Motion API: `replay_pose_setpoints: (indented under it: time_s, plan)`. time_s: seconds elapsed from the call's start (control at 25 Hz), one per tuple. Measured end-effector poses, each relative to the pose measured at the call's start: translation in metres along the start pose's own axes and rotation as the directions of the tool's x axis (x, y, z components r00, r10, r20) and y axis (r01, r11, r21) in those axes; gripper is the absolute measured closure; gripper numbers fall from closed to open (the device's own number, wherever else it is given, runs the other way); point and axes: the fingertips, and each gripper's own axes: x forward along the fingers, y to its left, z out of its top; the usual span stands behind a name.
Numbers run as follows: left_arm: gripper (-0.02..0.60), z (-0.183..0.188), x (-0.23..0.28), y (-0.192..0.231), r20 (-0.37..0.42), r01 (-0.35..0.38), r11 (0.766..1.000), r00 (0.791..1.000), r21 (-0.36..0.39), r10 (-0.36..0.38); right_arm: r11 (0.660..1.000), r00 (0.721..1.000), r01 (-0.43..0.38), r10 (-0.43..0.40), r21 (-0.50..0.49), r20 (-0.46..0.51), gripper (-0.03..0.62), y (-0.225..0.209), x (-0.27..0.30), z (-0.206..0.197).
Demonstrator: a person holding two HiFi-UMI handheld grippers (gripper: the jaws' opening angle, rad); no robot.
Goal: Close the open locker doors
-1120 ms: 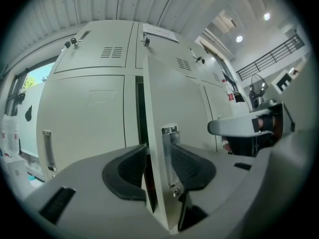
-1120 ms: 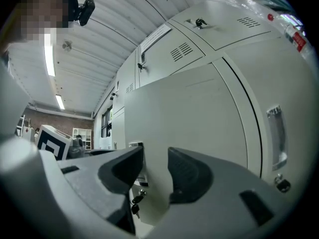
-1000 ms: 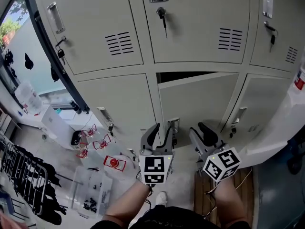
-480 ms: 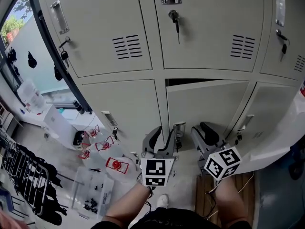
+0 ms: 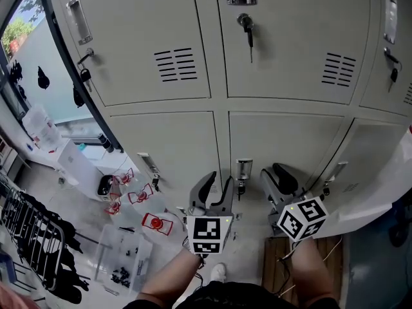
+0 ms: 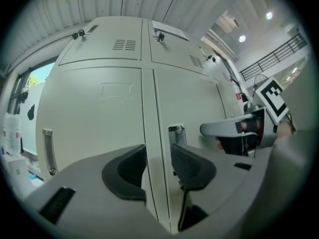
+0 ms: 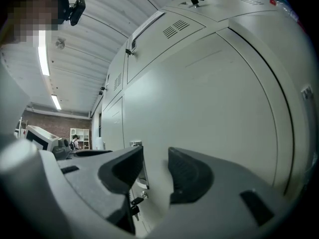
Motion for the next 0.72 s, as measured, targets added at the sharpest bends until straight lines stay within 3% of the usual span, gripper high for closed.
replay_pose_setpoints:
  time_s: [0.72]
  plan:
    - [0.423,0.0057,-0.0016,0.0081,0.018,-0.014,1.000,1.000,-0.025,0.014,1.000,1.000,-0.009,0.009,-0.001,0.009,0.447,-0.0008,0.0049,0.0011]
